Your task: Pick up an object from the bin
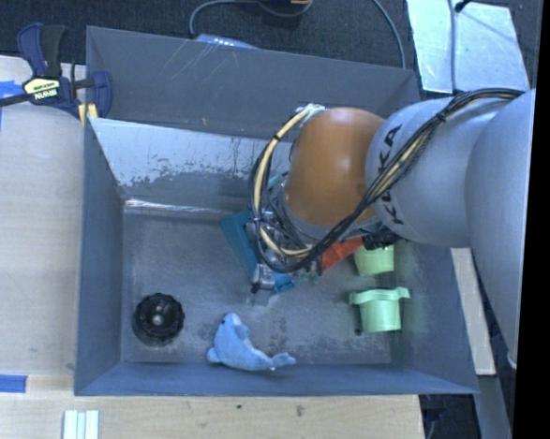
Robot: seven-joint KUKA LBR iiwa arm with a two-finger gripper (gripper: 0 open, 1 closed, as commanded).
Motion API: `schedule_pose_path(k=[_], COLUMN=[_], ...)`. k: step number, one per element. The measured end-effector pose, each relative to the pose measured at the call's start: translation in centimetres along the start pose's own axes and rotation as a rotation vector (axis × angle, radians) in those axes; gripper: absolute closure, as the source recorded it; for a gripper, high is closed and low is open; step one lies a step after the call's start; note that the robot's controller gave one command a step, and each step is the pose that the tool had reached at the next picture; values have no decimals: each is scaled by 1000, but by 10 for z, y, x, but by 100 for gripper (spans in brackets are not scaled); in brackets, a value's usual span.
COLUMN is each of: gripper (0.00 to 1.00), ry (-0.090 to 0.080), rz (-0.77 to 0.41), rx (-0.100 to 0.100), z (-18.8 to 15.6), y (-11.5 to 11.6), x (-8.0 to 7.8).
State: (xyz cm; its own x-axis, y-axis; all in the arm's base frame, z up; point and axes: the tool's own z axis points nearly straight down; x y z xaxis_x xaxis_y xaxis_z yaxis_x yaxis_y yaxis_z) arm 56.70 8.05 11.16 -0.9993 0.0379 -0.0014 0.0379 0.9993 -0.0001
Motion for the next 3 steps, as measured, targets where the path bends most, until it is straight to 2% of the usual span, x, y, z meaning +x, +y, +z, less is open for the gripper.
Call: schedule_pose_path(k=[1,2,3], gripper=[0,0,100], ry=[2,-1,-27], rz=[-47,83,46], rx=[-3,-2,-5], z=[10,21,34], y=[-22,-38,-47], x=[-21,-30,-28])
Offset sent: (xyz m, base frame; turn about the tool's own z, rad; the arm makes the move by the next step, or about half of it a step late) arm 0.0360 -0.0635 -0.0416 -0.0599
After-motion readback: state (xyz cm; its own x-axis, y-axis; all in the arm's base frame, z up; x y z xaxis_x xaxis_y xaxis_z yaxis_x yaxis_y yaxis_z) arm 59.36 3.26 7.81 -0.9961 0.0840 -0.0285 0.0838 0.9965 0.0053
